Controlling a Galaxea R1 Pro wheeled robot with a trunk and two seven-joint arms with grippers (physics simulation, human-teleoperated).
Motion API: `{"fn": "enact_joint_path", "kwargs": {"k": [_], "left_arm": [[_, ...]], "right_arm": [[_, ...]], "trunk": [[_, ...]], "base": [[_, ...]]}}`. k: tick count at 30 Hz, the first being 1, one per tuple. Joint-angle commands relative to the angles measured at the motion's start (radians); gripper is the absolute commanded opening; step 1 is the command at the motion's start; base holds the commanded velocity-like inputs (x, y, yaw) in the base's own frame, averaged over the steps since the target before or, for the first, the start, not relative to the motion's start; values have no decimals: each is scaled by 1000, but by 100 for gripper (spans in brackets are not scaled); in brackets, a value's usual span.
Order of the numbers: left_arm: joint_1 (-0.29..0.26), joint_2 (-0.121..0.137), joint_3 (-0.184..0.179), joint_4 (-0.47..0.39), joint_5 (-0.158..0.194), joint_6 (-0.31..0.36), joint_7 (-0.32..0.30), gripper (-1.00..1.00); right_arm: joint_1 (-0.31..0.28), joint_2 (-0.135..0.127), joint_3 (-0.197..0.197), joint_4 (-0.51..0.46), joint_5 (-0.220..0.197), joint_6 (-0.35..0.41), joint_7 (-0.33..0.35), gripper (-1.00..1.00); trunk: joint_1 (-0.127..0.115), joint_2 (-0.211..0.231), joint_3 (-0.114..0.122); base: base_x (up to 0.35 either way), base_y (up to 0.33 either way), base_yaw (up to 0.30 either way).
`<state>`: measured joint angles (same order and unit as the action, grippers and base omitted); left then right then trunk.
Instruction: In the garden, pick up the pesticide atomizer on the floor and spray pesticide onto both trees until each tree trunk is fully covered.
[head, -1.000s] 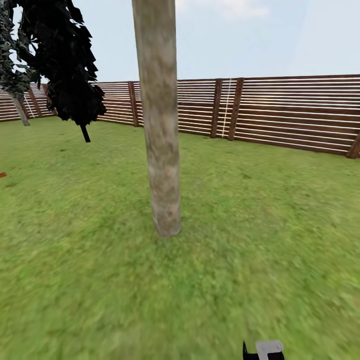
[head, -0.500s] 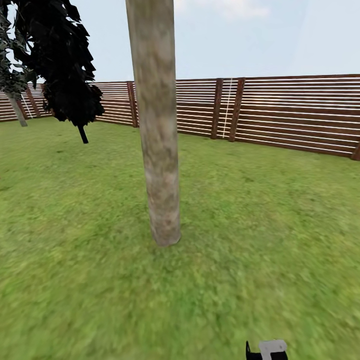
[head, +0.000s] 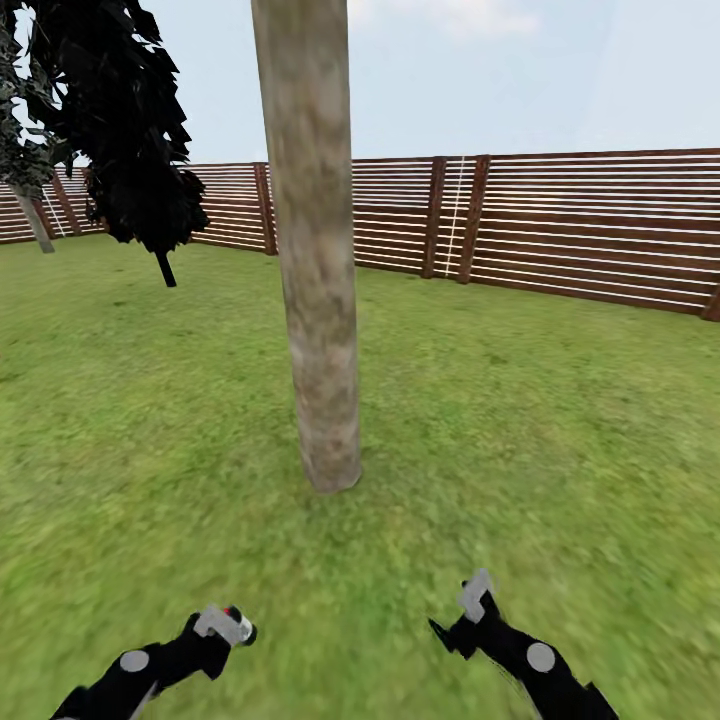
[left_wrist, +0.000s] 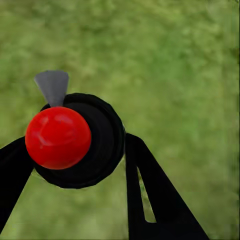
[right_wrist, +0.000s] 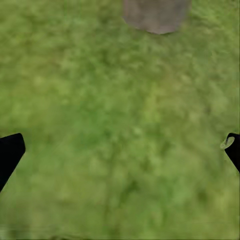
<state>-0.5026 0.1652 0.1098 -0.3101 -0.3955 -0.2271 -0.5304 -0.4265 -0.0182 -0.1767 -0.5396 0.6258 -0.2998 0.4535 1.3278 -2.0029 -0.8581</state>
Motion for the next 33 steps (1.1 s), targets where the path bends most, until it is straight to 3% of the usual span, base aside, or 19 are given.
{"fn": "enact_joint_path", "kwargs": {"k": [1, 2, 3, 5, 8, 10, 15, 20, 28, 29, 30, 33], "left_arm": [[-16, 0, -1, 0, -28, 6, -49, -100], [-41, 0, 0, 0, -64, 11, -118, -100], [-59, 0, 0, 0, -95, 15, -172, -100], [-90, 0, 0, 0, -146, 32, -254, -100], [-121, -3, -1, -7, -210, 91, -358, -100], [-116, -11, -1, -17, -216, 80, -352, -100], [-121, 8, 12, -32, -200, 74, -337, -100], [-122, 4, 11, -60, -195, 56, -348, -100], [-133, -39, -24, -101, -206, 18, -393, -100], [-134, -50, -69, -101, -206, 20, -535, -100], [-135, -58, -74, -101, -207, 22, -536, -100], [-136, -80, -80, -101, -208, 23, -537, -100]], "right_arm": [[-18, 2, 0, -5, 60, 3, 46, 100], [-44, 5, -1, -9, 146, 6, 114, 100], [-65, 7, -1, -12, 197, 7, 174, 100], [-102, 18, -1, -15, 238, 10, 279, 100], [-141, 47, -1, -17, 251, 11, 369, 100], [-150, 59, -2, -19, 249, 11, 369, 100], [-150, 87, -11, -20, 250, 12, 360, 100], [-150, 115, -11, -24, 252, 13, 381, 100], [-152, 145, -1, -49, 250, 13, 426, 100], [-152, 145, 2, -63, 250, 13, 529, 100], [-152, 145, 3, -67, 250, 13, 535, -100], [-155, 146, 5, -70, 250, 13, 541, -100]], "trunk": [[0, 0, 0], [0, 0, 0], [0, 0, 0], [0, 0, 0], [0, 0, 0], [0, 0, 0], [0, 0, 0], [0, 0, 0], [0, 0, 0], [0, 0, 0], [0, 0, 0], [0, 0, 0]], "base": [[0, 0, 0], [0, 0, 0], [0, 0, 0], [0, 0, 0], [0, 0, 0], [0, 0, 0], [0, 0, 0], [0, 0, 0], [0, 0, 0], [0, 0, 0], [0, 0, 0], [0, 0, 0]]}}
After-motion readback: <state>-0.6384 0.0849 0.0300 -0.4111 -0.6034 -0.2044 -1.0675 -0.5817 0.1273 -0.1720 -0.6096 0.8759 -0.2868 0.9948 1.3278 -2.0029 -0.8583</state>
